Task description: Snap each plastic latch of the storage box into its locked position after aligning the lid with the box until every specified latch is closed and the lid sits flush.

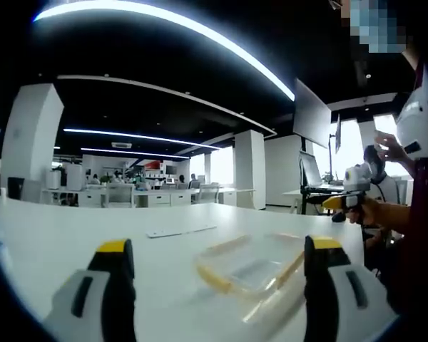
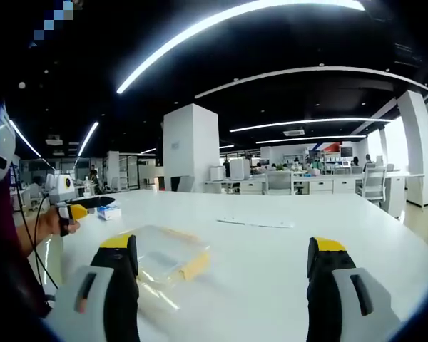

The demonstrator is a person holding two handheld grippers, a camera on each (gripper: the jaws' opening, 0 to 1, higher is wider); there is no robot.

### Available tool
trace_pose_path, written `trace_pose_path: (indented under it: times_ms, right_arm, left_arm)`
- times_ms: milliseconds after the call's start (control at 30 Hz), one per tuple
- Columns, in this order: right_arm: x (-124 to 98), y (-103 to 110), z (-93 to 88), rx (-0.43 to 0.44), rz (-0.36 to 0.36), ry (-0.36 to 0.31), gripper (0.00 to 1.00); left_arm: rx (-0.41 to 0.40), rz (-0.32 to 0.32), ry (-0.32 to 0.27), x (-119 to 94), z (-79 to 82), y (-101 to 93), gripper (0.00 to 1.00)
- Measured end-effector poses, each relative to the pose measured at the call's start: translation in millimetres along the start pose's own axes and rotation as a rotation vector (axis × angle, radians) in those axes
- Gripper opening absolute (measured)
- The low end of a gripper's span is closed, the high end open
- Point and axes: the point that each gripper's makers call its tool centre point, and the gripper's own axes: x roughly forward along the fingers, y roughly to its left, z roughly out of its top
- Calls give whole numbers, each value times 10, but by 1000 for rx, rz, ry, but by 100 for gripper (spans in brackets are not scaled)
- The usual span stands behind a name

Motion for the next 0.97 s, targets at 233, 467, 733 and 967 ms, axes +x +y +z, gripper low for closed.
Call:
trace_pose_path:
  times_ms: [233, 467, 733, 967]
  right_arm:
    - [3, 77, -37, -4, 11, 5, 100]
    - [-89, 120, -19, -5, 1, -7, 100]
    - [-171, 146, -14, -4, -12, -13, 100]
    - [-173, 161, 6, -7, -12, -19, 100]
  left_arm:
    - [-14, -2, -5, -50, -20, -22, 100]
    - [-21, 0, -1, -129, -61, -63, 100]
    - [-13, -4, -7, -185, -41, -93, 100]
    - [-11, -2, -10, -206, -34, -92, 100]
